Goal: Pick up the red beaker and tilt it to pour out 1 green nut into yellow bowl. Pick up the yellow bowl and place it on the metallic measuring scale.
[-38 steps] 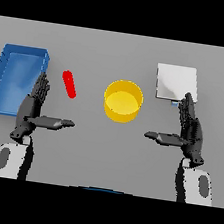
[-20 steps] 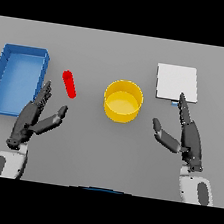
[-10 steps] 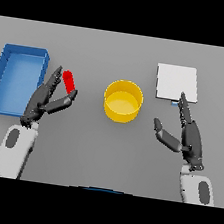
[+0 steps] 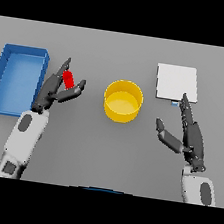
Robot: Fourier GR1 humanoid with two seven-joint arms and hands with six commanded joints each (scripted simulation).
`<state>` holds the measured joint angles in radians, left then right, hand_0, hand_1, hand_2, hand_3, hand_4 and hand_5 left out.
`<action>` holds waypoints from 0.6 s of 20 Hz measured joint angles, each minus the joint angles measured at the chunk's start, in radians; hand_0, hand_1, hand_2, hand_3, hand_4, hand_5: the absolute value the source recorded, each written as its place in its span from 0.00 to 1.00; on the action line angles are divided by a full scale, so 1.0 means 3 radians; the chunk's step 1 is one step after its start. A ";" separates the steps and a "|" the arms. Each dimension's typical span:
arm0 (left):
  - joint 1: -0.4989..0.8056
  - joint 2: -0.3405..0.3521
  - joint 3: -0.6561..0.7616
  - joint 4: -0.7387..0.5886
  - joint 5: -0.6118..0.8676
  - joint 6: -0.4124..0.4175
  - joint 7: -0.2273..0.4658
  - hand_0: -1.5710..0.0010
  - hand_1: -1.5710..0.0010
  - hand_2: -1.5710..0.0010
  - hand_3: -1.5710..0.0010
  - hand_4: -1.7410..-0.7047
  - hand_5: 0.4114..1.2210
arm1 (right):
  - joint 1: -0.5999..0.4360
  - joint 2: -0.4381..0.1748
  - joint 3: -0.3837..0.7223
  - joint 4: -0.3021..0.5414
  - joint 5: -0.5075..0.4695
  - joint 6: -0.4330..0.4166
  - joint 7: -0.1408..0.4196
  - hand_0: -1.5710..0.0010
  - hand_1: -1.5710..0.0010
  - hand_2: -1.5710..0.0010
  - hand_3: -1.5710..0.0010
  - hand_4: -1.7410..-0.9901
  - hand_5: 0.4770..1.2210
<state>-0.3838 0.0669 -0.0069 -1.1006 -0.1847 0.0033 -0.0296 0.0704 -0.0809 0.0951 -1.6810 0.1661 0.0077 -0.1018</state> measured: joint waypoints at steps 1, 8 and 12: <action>-0.0104 0.0004 0.0031 0.0110 -0.0008 0.0025 0.0023 1.00 1.00 1.00 1.00 0.51 0.33 | -0.0027 0.0015 0.0013 0.0000 0.0038 -0.0032 0.0053 1.00 1.00 1.00 1.00 0.67 0.22; -0.0255 -0.0135 0.0250 0.0533 0.0198 0.0043 -0.0519 0.95 0.94 0.90 0.91 0.36 0.43 | 0.0007 0.0030 0.0003 -0.0046 0.0024 -0.0053 0.0090 1.00 1.00 1.00 1.00 0.66 0.23; -0.0393 -0.0209 0.0324 0.0710 0.0159 0.0273 -0.0550 0.52 0.50 0.46 0.44 0.21 0.73 | 0.0036 0.0004 -0.0018 -0.0072 0.0005 -0.0044 0.0055 1.00 1.00 1.00 1.00 0.67 0.23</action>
<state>-0.5016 0.0043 0.0902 -0.8875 -0.1369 0.0853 -0.1946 0.0812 -0.0797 0.0898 -1.7025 0.1677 -0.0054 -0.0853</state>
